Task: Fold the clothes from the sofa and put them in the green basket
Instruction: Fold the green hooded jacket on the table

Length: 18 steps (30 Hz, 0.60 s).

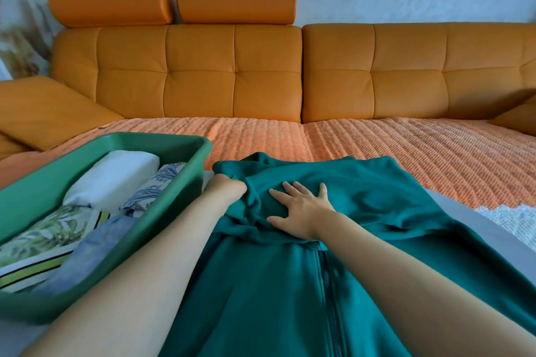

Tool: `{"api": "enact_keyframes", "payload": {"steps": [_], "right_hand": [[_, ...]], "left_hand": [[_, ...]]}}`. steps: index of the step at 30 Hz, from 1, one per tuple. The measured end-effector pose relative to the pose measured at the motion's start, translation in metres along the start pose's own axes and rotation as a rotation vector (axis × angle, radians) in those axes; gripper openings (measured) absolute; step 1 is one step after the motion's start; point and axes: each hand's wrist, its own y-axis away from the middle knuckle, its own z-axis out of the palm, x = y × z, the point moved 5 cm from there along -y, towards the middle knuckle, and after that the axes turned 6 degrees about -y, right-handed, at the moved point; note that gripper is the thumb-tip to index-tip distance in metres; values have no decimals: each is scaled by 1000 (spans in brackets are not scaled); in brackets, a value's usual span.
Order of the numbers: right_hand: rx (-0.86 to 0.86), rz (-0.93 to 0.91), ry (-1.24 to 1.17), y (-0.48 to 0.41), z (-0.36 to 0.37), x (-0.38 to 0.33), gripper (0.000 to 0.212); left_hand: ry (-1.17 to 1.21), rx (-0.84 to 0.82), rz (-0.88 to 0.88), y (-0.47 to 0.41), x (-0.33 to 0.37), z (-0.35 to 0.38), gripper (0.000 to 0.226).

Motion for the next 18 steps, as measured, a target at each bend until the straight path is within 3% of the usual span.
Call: {"api": "enact_keyframes", "payload": {"steps": [3, 8, 11, 13, 15, 18], "right_hand": [[6, -41, -130, 7, -5, 0, 80], [331, 56, -921, 34, -50, 47, 55], [368, 149, -1288, 47, -68, 72, 41], [357, 199, -1310, 51, -72, 82, 36], [375, 308, -1115, 57, -65, 95, 33], [390, 412, -905, 65, -47, 112, 40]], "left_hand": [[157, -113, 38, 14, 28, 0, 30], [176, -334, 289, 49, 94, 6, 60], [154, -464, 399, 79, 131, 34, 68], [155, -642, 378, 97, 141, 67, 69], [156, -785, 313, 108, 138, 94, 66], [155, -770, 341, 102, 135, 104, 61]]}}
